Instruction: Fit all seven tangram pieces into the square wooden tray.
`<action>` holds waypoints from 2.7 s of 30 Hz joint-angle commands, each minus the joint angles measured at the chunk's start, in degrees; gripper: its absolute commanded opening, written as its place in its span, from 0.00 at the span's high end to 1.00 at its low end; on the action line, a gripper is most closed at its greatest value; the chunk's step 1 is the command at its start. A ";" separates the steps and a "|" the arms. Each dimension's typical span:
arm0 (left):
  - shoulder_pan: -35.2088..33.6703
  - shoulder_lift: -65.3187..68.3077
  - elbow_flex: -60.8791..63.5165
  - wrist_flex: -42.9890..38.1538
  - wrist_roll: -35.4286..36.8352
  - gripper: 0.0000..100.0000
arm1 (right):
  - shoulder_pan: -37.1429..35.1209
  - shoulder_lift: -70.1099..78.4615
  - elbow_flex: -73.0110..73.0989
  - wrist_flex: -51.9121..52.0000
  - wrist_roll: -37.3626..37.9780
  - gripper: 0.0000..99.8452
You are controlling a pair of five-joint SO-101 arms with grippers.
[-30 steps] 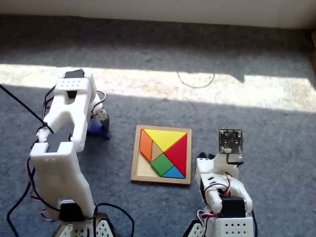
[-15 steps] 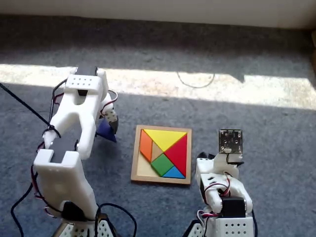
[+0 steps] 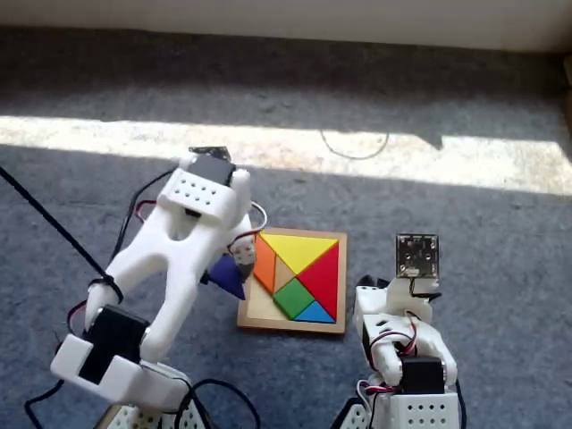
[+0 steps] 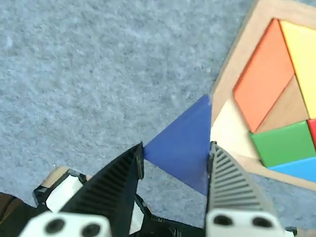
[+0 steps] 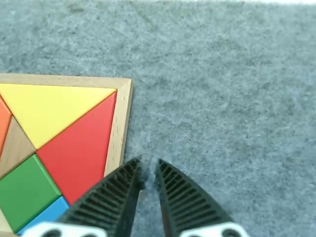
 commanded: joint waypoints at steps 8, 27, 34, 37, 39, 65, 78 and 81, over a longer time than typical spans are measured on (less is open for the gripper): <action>11.30 -3.12 11.82 -19.34 13.01 0.99 | 0.75 -0.66 5.76 0.22 -0.18 0.99; 11.47 -3.74 6.73 -12.75 15.03 0.84 | 0.75 -0.66 5.76 0.22 -0.18 0.99; 6.90 -3.74 -0.57 -9.32 14.68 0.99 | 0.75 -0.66 5.76 0.22 -0.18 0.99; 5.58 -3.74 -1.98 -9.32 14.59 0.99 | 0.75 -0.66 5.76 0.22 -0.18 0.99; 4.53 -3.74 -1.89 -9.49 14.59 0.99 | 0.75 -0.66 5.76 0.31 -0.18 0.99; 16.22 -3.82 18.95 -24.09 9.85 0.99 | 2.07 -0.66 5.76 0.04 -0.18 0.99; 16.40 -23.25 17.36 -19.08 9.85 0.99 | 2.07 -0.66 5.76 0.04 -0.18 0.99; 16.31 -22.90 17.98 -23.56 9.85 0.99 | 2.07 -0.66 5.76 0.04 -0.18 0.99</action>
